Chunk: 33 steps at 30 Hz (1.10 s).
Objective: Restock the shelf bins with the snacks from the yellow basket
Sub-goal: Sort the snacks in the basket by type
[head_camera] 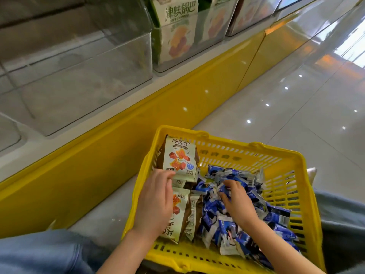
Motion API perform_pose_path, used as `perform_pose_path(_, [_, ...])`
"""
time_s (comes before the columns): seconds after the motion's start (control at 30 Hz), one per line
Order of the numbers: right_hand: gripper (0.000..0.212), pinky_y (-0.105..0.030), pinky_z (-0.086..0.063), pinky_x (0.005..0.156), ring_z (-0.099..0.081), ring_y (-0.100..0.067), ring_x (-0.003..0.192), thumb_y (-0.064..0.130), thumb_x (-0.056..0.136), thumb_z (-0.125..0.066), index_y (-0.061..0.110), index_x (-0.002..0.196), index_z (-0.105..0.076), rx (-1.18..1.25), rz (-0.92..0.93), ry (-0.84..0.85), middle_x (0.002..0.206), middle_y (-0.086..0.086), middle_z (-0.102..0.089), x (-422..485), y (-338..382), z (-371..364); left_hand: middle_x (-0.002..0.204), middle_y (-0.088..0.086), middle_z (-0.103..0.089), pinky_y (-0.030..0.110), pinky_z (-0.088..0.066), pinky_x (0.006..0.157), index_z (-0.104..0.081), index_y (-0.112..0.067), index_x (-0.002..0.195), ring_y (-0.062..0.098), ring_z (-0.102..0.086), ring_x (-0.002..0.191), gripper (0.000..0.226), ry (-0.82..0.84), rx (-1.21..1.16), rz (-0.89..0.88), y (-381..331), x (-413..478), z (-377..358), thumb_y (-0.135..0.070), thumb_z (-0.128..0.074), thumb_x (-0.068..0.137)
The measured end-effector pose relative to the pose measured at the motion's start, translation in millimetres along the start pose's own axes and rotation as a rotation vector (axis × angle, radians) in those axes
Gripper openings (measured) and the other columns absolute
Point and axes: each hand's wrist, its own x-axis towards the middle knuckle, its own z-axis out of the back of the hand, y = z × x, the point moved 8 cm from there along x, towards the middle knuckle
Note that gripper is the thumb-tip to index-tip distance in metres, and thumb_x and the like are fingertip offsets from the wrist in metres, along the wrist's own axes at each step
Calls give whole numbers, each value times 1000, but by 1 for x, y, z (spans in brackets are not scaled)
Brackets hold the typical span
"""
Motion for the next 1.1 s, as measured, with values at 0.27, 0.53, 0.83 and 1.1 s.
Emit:
perform_pose_path(0.27, [80,-36,-27,111,-25,-26,138,59,86,-50,26,149,-12,-331,10,360,151,-2,-26,32,-48,-38,144,-2,-29,28,-30,106,-28,-19,141,13,-31,132,44,709,-105,281,-15,3,-181,-32,-35,99])
perform_pose_path(0.53, [48,-36,-48,87,-56,-22,111,33,97,-46,17,141,-32,37,-165,236,133,-4,-53,42,-79,-16,155,12,-12,43,-19,114,-9,-10,148,34,-13,141,87,1075,73,584,49,-3,-261,-47,-58,86])
perform_pose_path(0.83, [44,-25,-38,59,-61,-19,89,30,100,-38,11,139,-34,389,-438,67,101,0,-59,51,-109,10,141,16,-34,35,-38,102,-39,-8,135,31,-38,128,78,1035,205,573,61,-1,-272,-56,-62,78])
perform_pose_path(1.1, [57,-33,-44,87,-53,-16,106,52,89,-48,13,130,-44,606,-419,69,125,-2,-52,41,-101,32,125,9,-54,26,-43,79,-41,-10,128,22,-56,106,51,756,-53,584,43,7,-257,-27,-64,86])
